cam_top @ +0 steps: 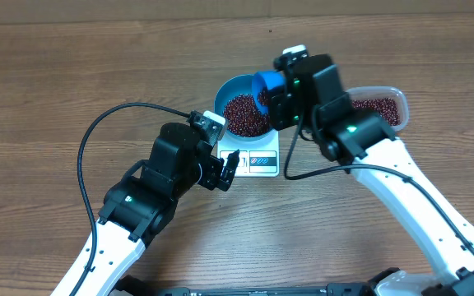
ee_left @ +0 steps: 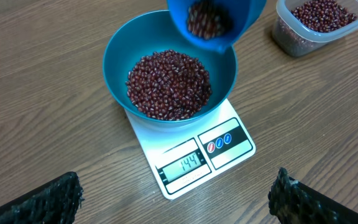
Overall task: Scoop item into bowl and weigh 150g on scale
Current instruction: 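Lift the filled blue cup and carry it over the teal bowl, then tip the blue cup to pour beans into the teal bowl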
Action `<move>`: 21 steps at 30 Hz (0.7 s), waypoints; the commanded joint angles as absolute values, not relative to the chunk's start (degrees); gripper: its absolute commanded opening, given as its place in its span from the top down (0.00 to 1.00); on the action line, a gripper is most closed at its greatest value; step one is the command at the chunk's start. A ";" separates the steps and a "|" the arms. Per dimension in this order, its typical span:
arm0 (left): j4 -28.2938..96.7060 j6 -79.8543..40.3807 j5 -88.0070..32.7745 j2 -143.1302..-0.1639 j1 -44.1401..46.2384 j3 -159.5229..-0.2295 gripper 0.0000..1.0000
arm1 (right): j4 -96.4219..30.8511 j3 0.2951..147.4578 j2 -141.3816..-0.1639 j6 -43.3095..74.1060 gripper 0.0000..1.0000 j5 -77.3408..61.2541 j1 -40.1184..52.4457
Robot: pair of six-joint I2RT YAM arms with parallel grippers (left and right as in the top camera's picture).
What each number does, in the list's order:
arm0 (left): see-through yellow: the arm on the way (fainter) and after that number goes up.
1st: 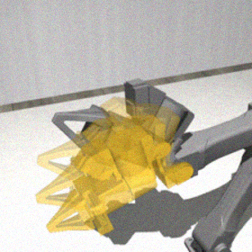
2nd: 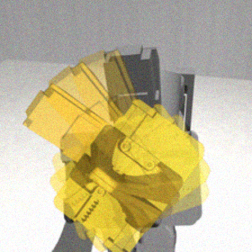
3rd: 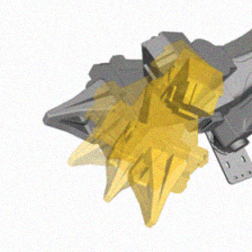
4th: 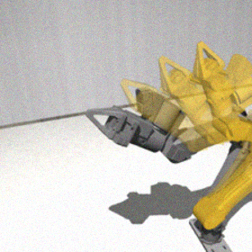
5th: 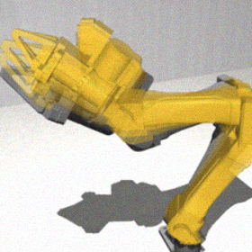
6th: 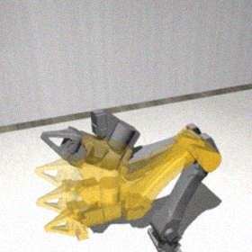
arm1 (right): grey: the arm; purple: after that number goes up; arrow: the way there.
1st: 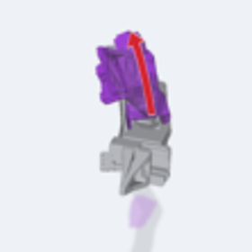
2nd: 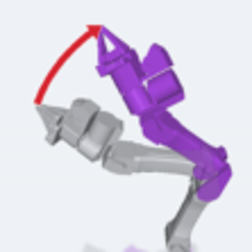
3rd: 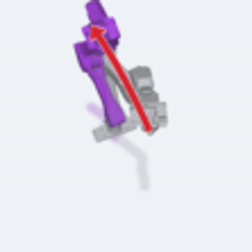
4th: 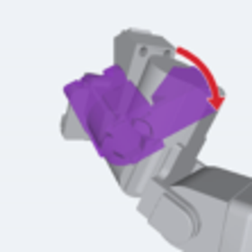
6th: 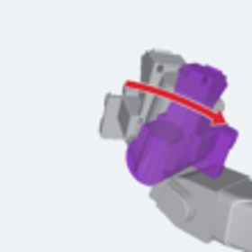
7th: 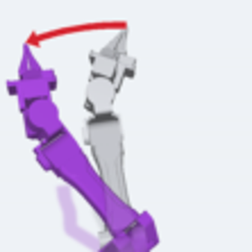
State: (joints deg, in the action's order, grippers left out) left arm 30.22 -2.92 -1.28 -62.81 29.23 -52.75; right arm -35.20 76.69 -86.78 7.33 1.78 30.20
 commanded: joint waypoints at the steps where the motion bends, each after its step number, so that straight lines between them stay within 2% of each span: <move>1: 30.17 -3.44 -1.30 -63.02 29.28 -52.21 0.01 | -34.76 76.99 -87.61 7.49 0.96 8.99 32.67; 6: 30.17 -3.44 -1.30 -63.02 29.28 -52.21 0.00 | -34.76 76.99 -88.71 7.49 0.96 14.66 35.27; 21: 30.17 -3.44 -1.30 -63.02 29.28 -52.21 0.00 | -34.74 76.97 -89.78 7.53 0.96 18.85 36.38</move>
